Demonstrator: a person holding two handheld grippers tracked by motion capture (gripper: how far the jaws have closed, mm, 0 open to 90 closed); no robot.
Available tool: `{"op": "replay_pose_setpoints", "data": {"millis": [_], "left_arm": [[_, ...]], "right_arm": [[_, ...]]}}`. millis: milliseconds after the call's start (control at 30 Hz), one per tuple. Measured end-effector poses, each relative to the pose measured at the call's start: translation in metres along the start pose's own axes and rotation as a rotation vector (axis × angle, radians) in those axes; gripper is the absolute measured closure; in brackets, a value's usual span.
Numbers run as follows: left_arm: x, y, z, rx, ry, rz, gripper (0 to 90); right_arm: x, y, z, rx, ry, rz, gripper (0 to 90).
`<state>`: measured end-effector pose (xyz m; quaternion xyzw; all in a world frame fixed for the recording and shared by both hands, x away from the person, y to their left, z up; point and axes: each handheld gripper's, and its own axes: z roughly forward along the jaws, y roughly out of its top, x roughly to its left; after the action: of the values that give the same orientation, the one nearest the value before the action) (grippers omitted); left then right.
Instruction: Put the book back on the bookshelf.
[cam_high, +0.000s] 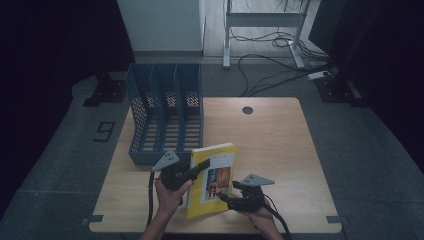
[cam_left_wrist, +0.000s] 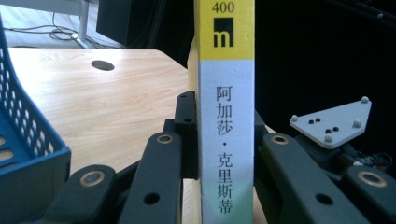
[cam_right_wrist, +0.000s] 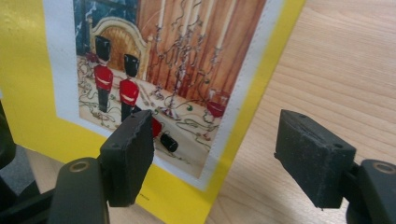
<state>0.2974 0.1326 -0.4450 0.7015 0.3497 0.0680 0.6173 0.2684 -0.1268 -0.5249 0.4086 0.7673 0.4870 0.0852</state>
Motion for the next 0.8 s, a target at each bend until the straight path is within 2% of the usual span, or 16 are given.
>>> {"op": "replay_pose_setpoints", "data": {"millis": [200,633,800], "left_arm": [[0.0,0.0,0.004,-0.008,-0.011,0.007,75.6],[0.001,-0.002,0.002,-0.018,-0.039,0.008,75.6],[0.0,-0.002,0.001,-0.019,-0.048,0.01,75.6]], "right_arm": [[-0.007,-0.001,-0.001,-0.005,-0.002,0.013,27.5],[-0.022,0.0,0.007,-0.044,0.11,0.034,24.2],[-0.024,0.0,0.01,-0.041,0.122,0.038,18.5]]}}
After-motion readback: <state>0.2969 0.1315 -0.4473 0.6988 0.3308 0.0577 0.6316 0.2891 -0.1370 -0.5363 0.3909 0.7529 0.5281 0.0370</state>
